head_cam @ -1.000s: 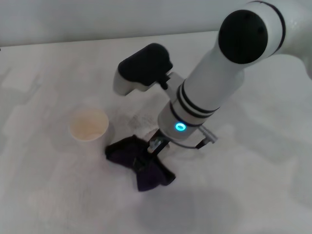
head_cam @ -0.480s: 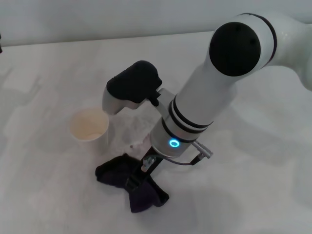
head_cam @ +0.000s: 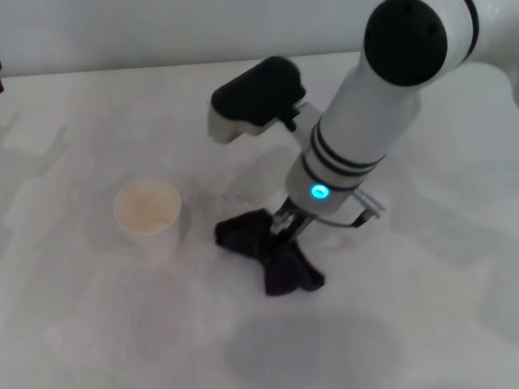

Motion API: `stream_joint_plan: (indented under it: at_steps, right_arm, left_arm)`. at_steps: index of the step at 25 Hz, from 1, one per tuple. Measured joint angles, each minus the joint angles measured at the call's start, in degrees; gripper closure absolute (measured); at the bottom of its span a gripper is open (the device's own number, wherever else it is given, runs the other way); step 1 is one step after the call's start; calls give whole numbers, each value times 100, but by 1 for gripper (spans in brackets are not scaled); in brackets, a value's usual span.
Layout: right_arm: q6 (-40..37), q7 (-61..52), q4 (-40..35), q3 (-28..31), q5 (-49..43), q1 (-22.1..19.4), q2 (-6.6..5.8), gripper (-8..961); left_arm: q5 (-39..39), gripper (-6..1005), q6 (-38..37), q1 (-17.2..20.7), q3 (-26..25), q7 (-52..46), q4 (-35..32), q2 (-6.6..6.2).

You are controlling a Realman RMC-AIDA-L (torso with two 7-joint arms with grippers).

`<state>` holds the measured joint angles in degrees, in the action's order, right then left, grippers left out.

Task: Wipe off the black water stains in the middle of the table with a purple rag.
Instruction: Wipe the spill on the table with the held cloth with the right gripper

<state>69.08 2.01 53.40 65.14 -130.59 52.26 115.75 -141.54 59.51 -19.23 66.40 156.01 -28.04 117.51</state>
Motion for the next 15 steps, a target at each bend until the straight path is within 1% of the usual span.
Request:
stream_joint_plan:
  at_steps: [3,5,8,11,15]
  right_arm:
    - [163,-128,-15,219,-391,8,0,783]
    - [196,-136,-13,276,-489,16,1,783]
    - [179,-96,-29,280,-498,64,2,783]
    - [119,-41,-49,274,-478,90,26,783]
    - [26,-21,3,52,-168,158,44,784]
  left_arm:
    - [-8,111,-1,-8,-21,0,1,0]
    - [-10,111,-1,-19,-33,0,9,0]
    - [-14,111,-1,-79,-98,0,13,3]
    - [6,111,-2,-162,-183,1,18,38]
    - [56,111,-1,-254,-188,40,25,47]
